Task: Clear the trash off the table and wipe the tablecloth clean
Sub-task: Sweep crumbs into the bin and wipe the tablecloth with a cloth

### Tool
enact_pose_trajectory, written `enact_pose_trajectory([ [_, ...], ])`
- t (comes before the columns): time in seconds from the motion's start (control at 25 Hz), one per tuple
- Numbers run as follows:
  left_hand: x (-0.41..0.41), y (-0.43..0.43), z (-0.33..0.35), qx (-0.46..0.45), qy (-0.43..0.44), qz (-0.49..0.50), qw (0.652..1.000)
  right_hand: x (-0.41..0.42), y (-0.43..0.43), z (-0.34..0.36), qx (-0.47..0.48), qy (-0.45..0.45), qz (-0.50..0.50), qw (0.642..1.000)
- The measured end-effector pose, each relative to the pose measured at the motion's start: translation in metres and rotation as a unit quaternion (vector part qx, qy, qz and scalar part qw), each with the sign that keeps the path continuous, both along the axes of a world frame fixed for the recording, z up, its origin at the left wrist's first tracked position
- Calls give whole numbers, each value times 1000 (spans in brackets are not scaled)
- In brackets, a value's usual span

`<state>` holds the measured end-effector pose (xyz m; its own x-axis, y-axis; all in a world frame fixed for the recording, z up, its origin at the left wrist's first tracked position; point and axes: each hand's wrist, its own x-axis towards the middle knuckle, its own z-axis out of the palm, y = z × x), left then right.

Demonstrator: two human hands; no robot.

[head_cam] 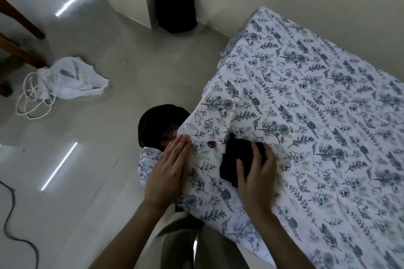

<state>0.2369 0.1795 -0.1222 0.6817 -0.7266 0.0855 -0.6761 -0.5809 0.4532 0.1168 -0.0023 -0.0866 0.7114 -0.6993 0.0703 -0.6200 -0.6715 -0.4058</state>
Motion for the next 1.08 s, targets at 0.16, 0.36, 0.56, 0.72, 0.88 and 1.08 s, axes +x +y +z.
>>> enact_pose_trajectory([
  [0.16, -1, -1, 1, 1, -15, 9, 1000, 90, 26, -2, 25, -16, 46, 999],
  [0.36, -3, 0, 0, -11, -3, 40, 999, 139, 15, 0, -48, 16, 157, 986],
  [0.56, -3, 0, 2, -28, 14, 50, 998, 65, -22, 4, -23, 21, 134, 991],
  [0.72, -3, -1, 3, -32, 2, 48, 998, -20, -38, 4, -14, 14, 25, 999],
  [0.88, -3, -1, 2, -37, 5, 43, 998, -31, -27, 1, -29, 20, -44, 998],
  [1.08, -4, -3, 1, 8, -9, 34, 999, 22, -7, -2, 10, 17, 23, 1000],
])
